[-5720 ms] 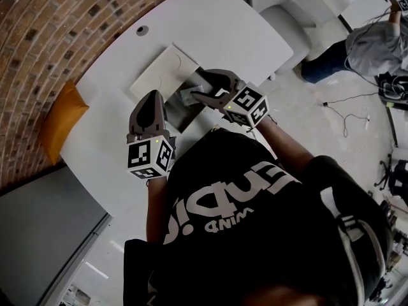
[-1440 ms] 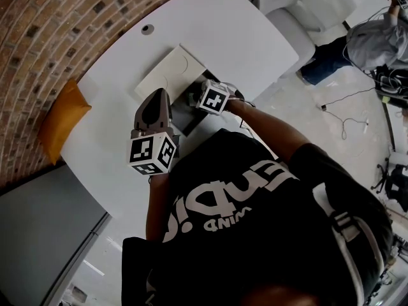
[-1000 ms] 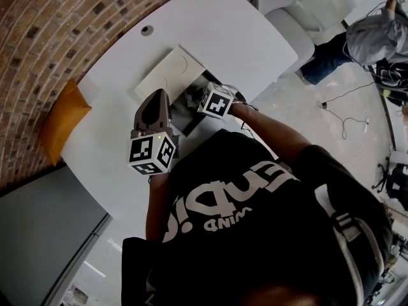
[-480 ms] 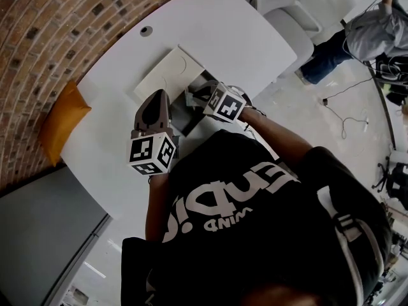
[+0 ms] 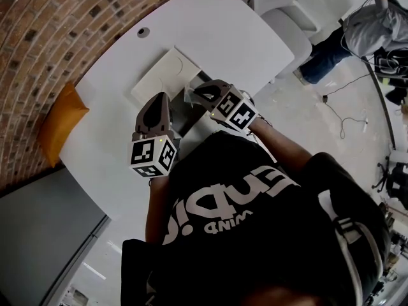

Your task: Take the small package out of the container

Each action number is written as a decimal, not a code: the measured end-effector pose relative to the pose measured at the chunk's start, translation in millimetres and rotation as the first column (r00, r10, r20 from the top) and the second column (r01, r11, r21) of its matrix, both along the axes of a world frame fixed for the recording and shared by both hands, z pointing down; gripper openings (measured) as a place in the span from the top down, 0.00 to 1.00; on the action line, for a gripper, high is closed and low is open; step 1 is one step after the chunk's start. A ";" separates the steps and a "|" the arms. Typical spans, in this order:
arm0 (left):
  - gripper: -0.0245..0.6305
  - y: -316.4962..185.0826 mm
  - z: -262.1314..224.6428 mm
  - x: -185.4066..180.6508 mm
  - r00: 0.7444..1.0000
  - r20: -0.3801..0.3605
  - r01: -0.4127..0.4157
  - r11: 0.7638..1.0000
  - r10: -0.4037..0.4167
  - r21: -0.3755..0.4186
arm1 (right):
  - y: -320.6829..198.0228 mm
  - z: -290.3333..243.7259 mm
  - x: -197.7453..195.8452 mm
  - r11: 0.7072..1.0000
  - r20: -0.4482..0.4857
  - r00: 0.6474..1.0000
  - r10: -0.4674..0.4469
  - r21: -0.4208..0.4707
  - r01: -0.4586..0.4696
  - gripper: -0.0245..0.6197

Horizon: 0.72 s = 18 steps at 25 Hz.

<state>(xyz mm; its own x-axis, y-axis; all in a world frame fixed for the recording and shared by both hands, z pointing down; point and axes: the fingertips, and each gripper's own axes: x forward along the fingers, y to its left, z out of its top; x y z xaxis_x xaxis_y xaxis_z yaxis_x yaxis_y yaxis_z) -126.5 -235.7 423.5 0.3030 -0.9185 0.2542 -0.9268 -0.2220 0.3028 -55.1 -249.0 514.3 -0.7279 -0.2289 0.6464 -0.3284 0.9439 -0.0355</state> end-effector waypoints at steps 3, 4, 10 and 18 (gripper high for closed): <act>0.95 2.0 -0.1 3.5 1.000 -0.001 -0.002 1.000 0.002 0.001 | -3.2 -19.7 4.2 0.999 0.049 0.998 0.033 0.030 -0.035 0.95; 0.95 2.8 0.2 4.6 1.000 0.000 -0.003 1.000 0.003 0.000 | -4.1 -25.4 5.9 0.998 0.065 0.997 0.045 0.038 -0.047 0.95; 0.95 5.0 -0.4 8.9 1.000 0.011 -0.004 1.000 0.004 0.001 | -11.5 -50.0 16.4 0.990 0.155 0.981 0.113 0.064 -0.124 0.95; 0.95 9.3 -4.3 12.3 1.000 0.012 -0.005 1.000 0.005 0.012 | -16.0 -82.0 27.3 0.970 0.312 0.930 0.197 0.075 -0.231 0.95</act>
<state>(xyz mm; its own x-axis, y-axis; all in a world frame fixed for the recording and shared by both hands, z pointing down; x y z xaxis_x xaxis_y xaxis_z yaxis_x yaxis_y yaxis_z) -114.2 -226.4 419.2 0.3048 -0.9199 0.2466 -0.9293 -0.2305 0.2886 -27.8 -265.0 432.3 -0.8095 -0.4573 0.3682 -0.5131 0.8558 -0.0651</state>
